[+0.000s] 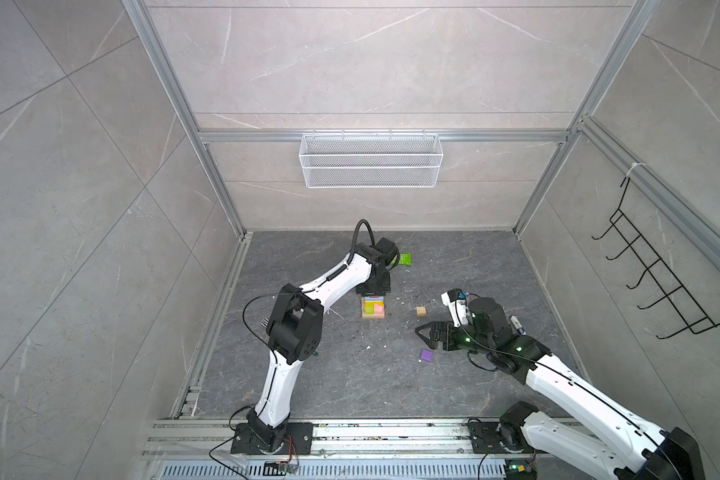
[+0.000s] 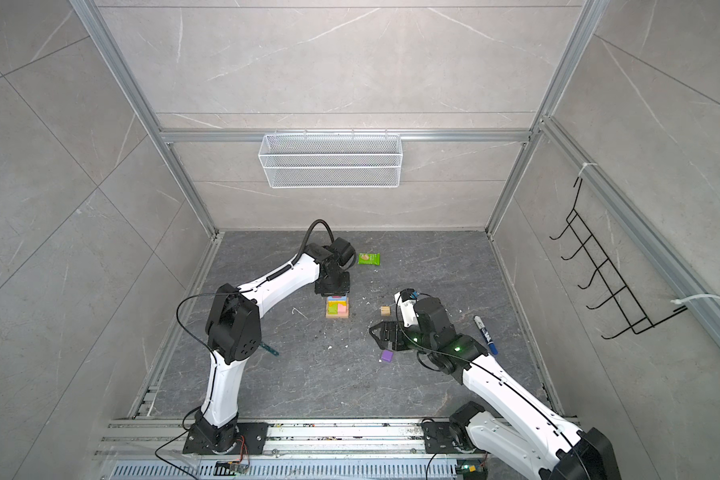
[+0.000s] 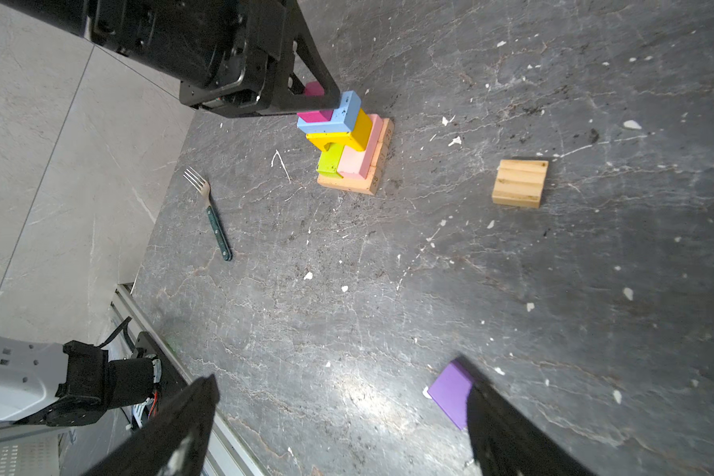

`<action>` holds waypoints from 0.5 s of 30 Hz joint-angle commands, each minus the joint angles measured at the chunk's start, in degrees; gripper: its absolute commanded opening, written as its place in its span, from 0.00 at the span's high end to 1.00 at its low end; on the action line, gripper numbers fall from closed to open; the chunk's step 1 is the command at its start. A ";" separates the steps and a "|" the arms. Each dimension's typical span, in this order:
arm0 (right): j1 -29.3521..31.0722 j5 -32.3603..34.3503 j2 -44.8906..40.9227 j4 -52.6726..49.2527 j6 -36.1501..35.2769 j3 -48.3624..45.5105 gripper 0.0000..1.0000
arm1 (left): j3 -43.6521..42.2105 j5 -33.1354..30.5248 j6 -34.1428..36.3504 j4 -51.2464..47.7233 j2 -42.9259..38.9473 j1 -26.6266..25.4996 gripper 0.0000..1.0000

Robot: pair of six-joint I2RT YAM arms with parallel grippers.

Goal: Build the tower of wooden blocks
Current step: 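Lower the magenta cube onto the light blue block with the left gripper, then open the left gripper and raise it off the magenta cube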

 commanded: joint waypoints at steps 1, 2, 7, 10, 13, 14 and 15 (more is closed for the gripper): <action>-0.20 -0.35 0.36 0.98 -0.88 0.56 0.05 | -0.94 -0.31 0.15 -0.89 -0.24 0.18 0.67; -0.19 -0.35 0.36 1.12 -0.82 0.61 0.06 | -1.02 -0.33 0.28 -0.85 -0.24 0.18 0.66; -0.16 -0.43 0.41 1.18 -0.78 0.50 0.06 | -1.11 -0.70 0.24 -1.12 -0.32 0.18 0.55; -0.20 -0.53 0.36 1.11 -0.69 0.50 0.05 | -1.02 -0.69 0.25 -1.15 -0.49 0.18 0.50; -0.15 -0.53 0.27 1.08 -0.69 0.50 0.05 | -0.85 -0.68 0.31 -1.15 -0.59 0.18 0.48; -0.21 -0.48 0.19 1.06 -0.70 0.50 0.05 | -0.80 -0.69 0.27 -1.15 -0.76 0.18 0.47; -0.20 -0.52 0.11 1.07 -0.72 0.51 0.06 | -0.67 -0.59 0.33 -1.19 -0.94 0.18 0.47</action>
